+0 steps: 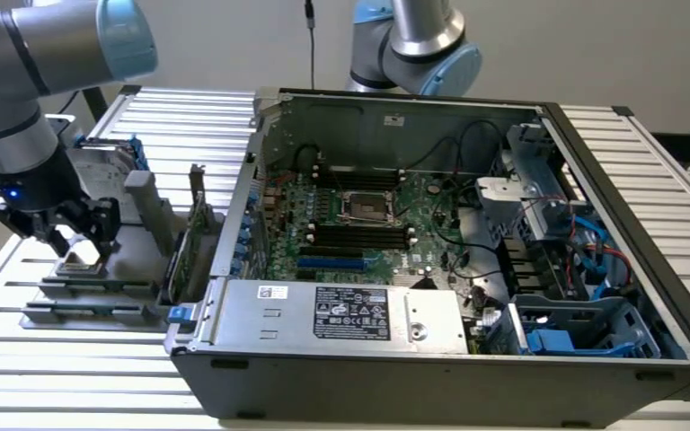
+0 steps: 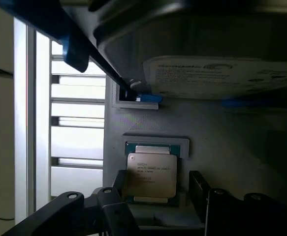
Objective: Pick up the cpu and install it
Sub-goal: 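Pick up the cpu and move it towards the insertion slot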
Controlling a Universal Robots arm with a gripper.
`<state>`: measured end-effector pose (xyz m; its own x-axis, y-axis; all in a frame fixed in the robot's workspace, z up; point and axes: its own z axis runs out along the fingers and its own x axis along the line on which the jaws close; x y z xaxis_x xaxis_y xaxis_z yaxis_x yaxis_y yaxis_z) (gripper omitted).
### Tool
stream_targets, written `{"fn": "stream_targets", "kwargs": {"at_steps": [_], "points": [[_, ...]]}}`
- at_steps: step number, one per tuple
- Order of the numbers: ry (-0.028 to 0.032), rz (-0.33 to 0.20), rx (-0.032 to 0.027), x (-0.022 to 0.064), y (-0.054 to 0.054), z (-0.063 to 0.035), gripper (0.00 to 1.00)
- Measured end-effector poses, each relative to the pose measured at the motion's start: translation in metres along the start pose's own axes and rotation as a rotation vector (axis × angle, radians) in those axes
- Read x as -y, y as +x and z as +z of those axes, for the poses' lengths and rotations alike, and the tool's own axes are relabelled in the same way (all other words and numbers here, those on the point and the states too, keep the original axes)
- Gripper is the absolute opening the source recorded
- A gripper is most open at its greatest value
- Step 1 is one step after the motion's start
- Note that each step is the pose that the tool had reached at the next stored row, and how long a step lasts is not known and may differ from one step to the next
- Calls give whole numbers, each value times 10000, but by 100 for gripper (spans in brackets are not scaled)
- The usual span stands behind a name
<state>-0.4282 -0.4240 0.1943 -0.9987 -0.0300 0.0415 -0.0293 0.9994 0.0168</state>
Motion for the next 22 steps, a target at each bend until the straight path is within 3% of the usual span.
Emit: {"fn": "stream_targets", "kwargs": {"at_steps": [7,22], "points": [[-27,0,-55,-11,12,23,62],[-40,247,-72,-17,34,77,62]]}}
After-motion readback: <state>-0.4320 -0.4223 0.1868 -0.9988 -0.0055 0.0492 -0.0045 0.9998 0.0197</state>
